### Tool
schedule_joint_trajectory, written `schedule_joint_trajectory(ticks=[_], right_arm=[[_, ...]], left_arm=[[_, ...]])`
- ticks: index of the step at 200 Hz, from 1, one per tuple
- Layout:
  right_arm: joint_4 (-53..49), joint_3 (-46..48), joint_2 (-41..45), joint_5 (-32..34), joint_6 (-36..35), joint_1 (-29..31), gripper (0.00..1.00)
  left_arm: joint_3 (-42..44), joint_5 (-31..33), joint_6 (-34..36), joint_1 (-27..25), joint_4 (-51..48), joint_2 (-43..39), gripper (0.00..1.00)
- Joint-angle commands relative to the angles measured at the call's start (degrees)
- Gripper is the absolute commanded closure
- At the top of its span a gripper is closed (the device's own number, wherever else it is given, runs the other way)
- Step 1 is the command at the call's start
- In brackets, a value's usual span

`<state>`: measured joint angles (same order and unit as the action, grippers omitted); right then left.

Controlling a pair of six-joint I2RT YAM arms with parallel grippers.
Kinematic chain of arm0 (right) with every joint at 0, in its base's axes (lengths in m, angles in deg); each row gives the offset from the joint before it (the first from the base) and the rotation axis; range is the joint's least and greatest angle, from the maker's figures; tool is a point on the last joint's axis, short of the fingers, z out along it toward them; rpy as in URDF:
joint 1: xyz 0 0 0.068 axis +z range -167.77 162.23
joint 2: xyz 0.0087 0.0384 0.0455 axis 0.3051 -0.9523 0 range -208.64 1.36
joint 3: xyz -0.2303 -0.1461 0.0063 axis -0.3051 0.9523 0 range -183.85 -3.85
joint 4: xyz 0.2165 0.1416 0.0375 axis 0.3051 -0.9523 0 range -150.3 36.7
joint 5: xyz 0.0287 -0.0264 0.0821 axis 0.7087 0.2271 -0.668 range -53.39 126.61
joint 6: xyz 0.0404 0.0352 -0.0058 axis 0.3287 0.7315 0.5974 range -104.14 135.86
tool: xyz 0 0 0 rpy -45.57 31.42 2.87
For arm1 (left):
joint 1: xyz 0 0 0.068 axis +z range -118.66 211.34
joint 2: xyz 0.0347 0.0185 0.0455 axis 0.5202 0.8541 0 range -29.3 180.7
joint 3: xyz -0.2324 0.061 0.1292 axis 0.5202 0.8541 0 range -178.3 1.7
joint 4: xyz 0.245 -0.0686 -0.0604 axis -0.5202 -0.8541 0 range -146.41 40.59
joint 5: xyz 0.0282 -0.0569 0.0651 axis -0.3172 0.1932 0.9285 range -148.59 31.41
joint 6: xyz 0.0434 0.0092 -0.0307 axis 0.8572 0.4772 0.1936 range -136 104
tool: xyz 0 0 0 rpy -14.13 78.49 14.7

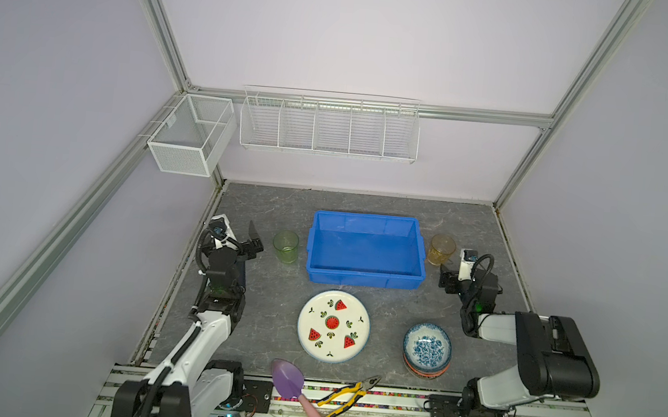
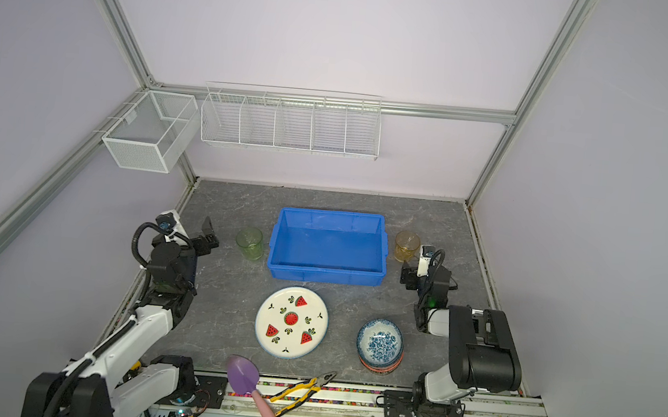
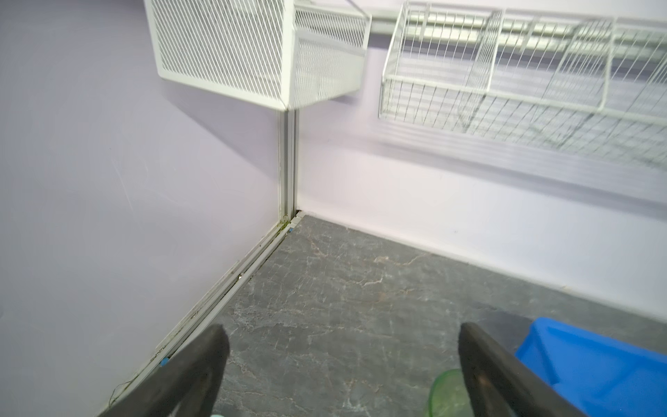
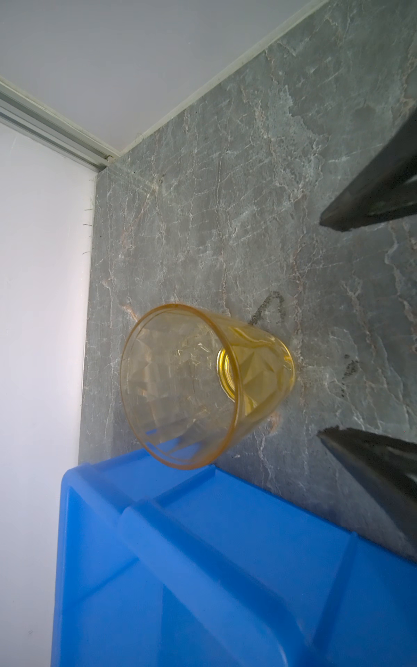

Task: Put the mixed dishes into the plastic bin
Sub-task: 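Raise both arms and move both grippers toward the watermelon plate stack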

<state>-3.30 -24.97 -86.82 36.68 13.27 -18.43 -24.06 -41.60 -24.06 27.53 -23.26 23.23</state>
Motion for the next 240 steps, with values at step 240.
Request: schedule_joint_trajectory(ticks=[240], right_arm=[[-96.98, -48.17, 24.03, -14.96, 12.25, 7.59, 0.12]], left_arm=[[-20.78, -32.31, -15.34, -0.23, -73.56, -18.07, 0.02]])
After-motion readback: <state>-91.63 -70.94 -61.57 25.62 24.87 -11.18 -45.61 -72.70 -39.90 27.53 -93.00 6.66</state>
